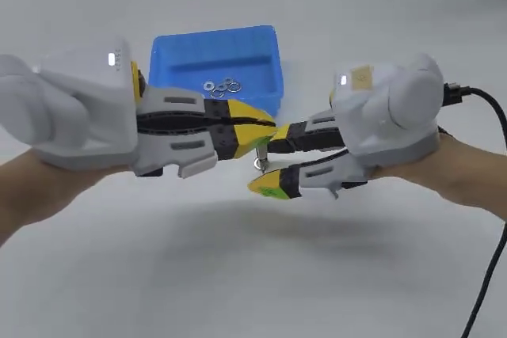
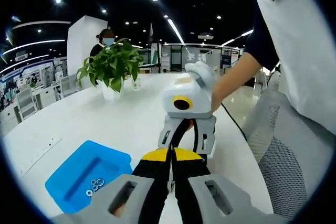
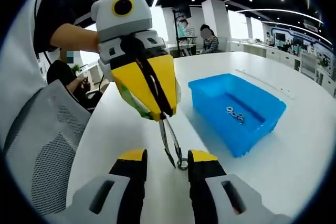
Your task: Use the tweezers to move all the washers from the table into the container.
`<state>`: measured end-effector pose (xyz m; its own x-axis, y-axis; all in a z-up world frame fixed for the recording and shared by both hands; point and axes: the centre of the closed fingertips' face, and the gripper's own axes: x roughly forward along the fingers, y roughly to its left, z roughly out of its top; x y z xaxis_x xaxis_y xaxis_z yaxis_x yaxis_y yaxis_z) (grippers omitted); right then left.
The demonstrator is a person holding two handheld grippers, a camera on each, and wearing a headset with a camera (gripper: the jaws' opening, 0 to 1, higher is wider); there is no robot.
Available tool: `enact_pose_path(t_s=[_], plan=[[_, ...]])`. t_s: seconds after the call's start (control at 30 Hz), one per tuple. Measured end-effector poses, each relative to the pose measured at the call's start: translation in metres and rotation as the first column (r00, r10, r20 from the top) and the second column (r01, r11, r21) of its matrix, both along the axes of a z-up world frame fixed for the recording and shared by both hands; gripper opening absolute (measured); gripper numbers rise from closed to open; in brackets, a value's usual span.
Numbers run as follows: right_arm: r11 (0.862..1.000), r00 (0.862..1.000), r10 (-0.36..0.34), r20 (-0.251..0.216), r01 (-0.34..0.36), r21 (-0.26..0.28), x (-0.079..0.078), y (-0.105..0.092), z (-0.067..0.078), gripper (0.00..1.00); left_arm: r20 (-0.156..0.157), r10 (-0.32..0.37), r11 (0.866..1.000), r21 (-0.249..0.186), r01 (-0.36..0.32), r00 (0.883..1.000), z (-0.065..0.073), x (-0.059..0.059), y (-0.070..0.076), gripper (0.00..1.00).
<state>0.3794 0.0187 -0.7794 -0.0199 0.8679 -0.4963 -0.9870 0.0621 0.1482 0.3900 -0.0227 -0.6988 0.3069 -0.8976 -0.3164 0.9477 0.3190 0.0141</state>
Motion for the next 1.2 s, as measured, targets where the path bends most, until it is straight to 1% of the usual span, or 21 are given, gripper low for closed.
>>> enact_pose_path(t_s=[0.13,0.2,0.33,0.4,0.47,0.6,0.63,0.77,0.8,0.87,0.93,1.1,1.17,1.2], plan=[[0.998,0.998,0.057,0.018,-0.057,0.013,-0.0014,0.0023,0.0041,0.26,-0.001,0.000,1.000,0.005,0.000,1.000,-0.0009,-0.0004,0.0012,0.05],[0.996,0.996,0.091,0.022,-0.092,0.022,-0.0029,0.0039,0.0071,0.22,-0.003,0.002,1.000,0.005,-0.002,1.000,-0.0014,-0.0001,0.0019,0.05],[0.992,0.992,0.124,0.036,-0.124,0.009,0.0004,0.0040,0.0055,0.17,-0.004,0.002,1.000,0.007,-0.002,1.000,-0.0021,0.0004,0.0019,0.05],[0.992,0.992,0.126,0.024,-0.126,0.019,0.0047,0.0040,0.0054,0.15,-0.002,0.004,1.000,0.012,-0.004,1.000,-0.0024,0.0007,0.0023,0.05],[0.990,0.991,0.135,0.009,-0.135,0.031,0.0039,0.0046,0.0047,0.14,-0.003,0.005,1.000,0.014,-0.005,1.000,-0.0027,0.0008,0.0029,0.05],[0.987,0.988,0.153,0.009,-0.153,0.039,0.0018,0.0051,0.0029,0.13,-0.006,0.006,1.000,0.019,-0.006,1.000,-0.0033,0.0010,0.0044,0.05],[0.987,0.988,0.155,0.013,-0.156,0.043,0.0019,0.0052,0.0031,0.13,-0.006,0.007,1.000,0.019,-0.007,1.000,-0.0034,0.0012,0.0048,0.05],[0.979,0.980,0.191,0.060,-0.194,0.060,0.0002,0.0053,0.0037,0.11,-0.012,0.006,1.000,0.020,-0.006,1.000,-0.0038,0.0008,0.0058,0.05],[0.974,0.974,0.211,0.083,-0.217,0.072,-0.0006,0.0052,0.0041,0.11,-0.013,0.005,1.000,0.020,-0.005,1.000,-0.0038,0.0005,0.0057,0.05],[0.973,0.976,0.206,0.072,-0.212,0.088,0.0005,0.0045,0.0037,0.10,-0.010,0.009,1.000,0.023,-0.009,1.000,-0.0038,0.0015,0.0057,0.05],[0.971,0.974,0.213,0.083,-0.220,0.097,0.0004,0.0049,0.0043,0.10,-0.008,0.014,1.000,0.023,-0.013,1.000,-0.0037,0.0028,0.0053,0.05],[0.968,0.970,0.221,0.100,-0.231,0.098,0.0004,0.0060,0.0050,0.09,-0.006,0.021,0.999,0.025,-0.021,1.000,-0.0035,0.0041,0.0051,0.05],[0.968,0.970,0.221,0.103,-0.231,0.100,0.0004,0.0062,0.0052,0.09,-0.002,0.024,0.999,0.032,-0.024,1.000,-0.0034,0.0043,0.0052,0.05],[0.967,0.969,0.223,0.106,-0.233,0.101,0.0006,0.0066,0.0053,0.09,0.005,0.025,0.999,0.043,-0.025,1.000,-0.0033,0.0048,0.0054,0.05]])
